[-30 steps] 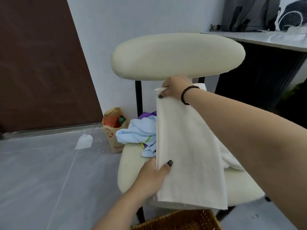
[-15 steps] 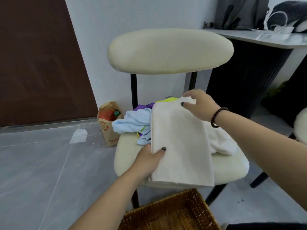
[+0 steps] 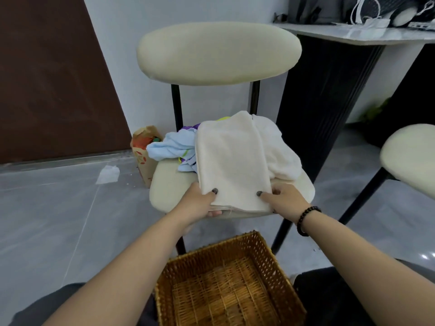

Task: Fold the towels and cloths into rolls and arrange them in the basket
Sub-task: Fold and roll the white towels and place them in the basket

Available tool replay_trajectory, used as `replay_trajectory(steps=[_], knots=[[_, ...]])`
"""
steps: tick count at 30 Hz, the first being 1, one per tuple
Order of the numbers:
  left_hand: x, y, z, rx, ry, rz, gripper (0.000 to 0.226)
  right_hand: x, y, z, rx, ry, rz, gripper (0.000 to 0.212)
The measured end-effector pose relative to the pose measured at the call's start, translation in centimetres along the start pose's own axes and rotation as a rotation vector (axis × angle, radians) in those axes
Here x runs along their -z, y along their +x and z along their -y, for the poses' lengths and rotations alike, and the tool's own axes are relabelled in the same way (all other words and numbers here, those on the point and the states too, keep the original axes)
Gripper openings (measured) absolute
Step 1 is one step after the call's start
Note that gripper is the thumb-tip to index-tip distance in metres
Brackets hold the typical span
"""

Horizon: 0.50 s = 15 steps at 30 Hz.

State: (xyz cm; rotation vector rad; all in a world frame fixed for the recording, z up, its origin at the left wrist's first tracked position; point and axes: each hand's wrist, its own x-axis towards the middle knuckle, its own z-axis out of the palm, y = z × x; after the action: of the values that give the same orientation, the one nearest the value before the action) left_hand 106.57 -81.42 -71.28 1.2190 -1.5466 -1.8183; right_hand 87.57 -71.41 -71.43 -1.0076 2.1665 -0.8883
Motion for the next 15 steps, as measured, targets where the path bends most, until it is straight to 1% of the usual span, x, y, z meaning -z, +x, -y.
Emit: replay_trajectory(steps=[2,3,5,7,9,10,11,12,13,14,15], knots=[[0.2,-0.2,0.3,-0.030,0.044,-0.058,0.034,0.3,0.0,-0.3,0.047,-0.016,0.001,0.040],[0.5,-0.2,0.5,-0.069,0.151,-0.112,0.039,0.3,-0.1,-0.5,0.084,-0.030,-0.010,0.038],[1.0,-0.3,1.1,-0.212,0.502,-0.244,0.054,0.2,-0.5,-0.6,0.170,-0.097,-0.051,0.026],[1.3,-0.5,2.0,-0.402,0.857,-0.337,0.062,-0.3,-0.8,-1.1,0.251,-0.150,-0.104,0.021],[1.5,-0.5,2.8,-0.654,1.185,-0.423,0.061,-1.0,-1.0,-1.4,0.319,-0.116,-0.157,0.027],[1.7,-0.3,3.1,-0.810,1.282,-0.441,0.058,-1.2,-1.0,-1.6,0.365,-0.101,-0.194,0.030],[1.9,-0.1,3.3,-0.940,1.335,-0.404,0.053,-1.3,-1.0,-1.8,0.428,-0.111,-0.232,0.031],[2.0,0.0,3.4,-1.048,1.366,-0.321,0.047,-1.4,-1.0,-2.0,0.500,-0.148,-0.269,0.029],[2.2,0.1,3.5,-1.118,1.380,-0.213,0.039,-1.4,-1.0,-2.1,0.565,-0.202,-0.305,0.024],[2.4,0.1,3.7,-1.144,1.394,-0.120,0.035,-1.3,-1.0,-2.3,0.621,-0.266,-0.340,0.019],[2.6,0.1,3.8,-1.133,1.412,-0.053,0.038,-1.2,-1.0,-2.5,0.671,-0.338,-0.365,0.016]])
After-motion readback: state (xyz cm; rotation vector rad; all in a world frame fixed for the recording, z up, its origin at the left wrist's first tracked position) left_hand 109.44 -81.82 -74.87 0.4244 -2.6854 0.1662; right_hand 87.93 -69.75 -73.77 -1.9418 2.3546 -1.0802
